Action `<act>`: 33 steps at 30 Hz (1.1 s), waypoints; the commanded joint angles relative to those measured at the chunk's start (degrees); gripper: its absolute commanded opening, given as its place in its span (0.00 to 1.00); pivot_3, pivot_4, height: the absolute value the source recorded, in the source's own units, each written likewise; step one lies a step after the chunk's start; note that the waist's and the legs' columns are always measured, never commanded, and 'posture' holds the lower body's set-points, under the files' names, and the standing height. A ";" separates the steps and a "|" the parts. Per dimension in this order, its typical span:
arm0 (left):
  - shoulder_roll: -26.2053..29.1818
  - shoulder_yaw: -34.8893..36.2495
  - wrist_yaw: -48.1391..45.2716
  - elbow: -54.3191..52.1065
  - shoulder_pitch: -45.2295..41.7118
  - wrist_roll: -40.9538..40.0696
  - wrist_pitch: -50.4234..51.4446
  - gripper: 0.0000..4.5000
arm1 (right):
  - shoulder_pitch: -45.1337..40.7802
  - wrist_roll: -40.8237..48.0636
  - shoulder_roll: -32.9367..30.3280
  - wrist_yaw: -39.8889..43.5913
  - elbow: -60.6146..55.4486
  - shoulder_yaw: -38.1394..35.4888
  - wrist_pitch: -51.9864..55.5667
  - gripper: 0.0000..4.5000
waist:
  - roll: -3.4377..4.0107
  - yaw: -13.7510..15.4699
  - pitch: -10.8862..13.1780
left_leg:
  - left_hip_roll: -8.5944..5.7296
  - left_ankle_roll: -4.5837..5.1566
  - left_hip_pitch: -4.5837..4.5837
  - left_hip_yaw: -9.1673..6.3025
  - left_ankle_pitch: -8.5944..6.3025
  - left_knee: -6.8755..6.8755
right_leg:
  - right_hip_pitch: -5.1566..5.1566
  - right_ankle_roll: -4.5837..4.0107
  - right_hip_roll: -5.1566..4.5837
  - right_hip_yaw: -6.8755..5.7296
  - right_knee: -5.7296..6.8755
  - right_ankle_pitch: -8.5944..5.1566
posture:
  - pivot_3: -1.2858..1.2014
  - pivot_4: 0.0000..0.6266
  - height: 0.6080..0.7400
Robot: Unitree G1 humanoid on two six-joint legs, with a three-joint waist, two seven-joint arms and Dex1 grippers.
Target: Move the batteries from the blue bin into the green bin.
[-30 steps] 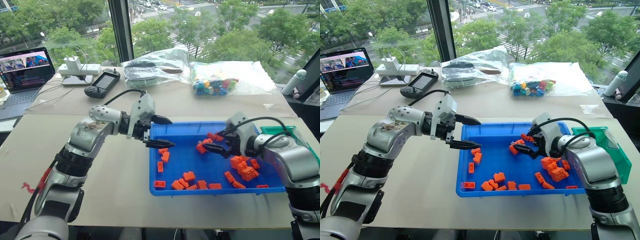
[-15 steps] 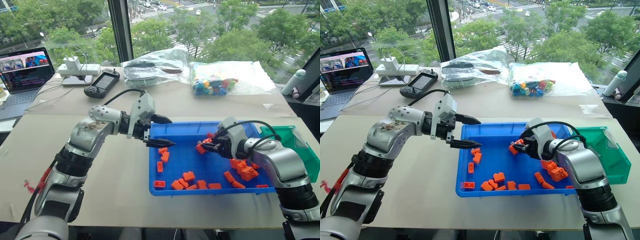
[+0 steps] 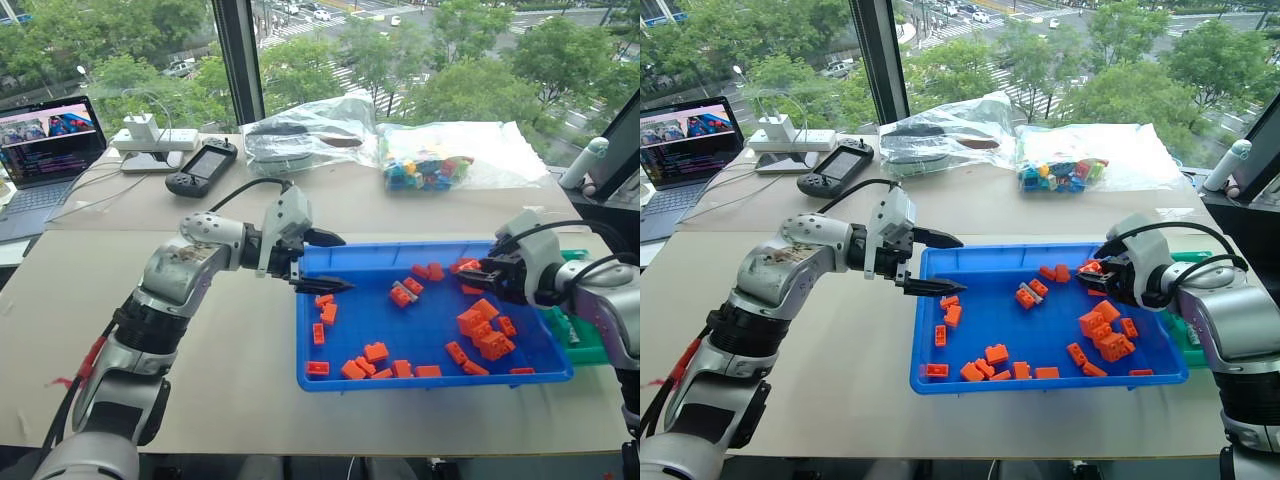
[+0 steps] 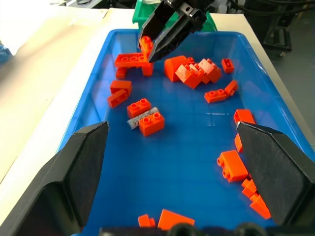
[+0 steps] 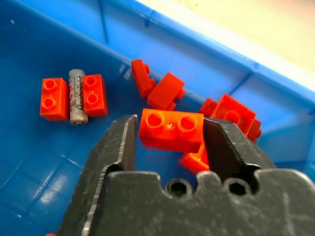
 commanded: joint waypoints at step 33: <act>0.96 0.60 0.95 -2.55 0.43 -0.23 -0.22 1.00 | -2.33 -2.60 12.50 -6.90 -5.74 14.26 -0.25 0.55 | 0.00 0.37 0.00 | -0.05 0.00 -0.01 -0.08 0.00 0.01 | 0.01 0.00 -0.02 -0.03 0.01 0.00 | 0.52 0.24 0.94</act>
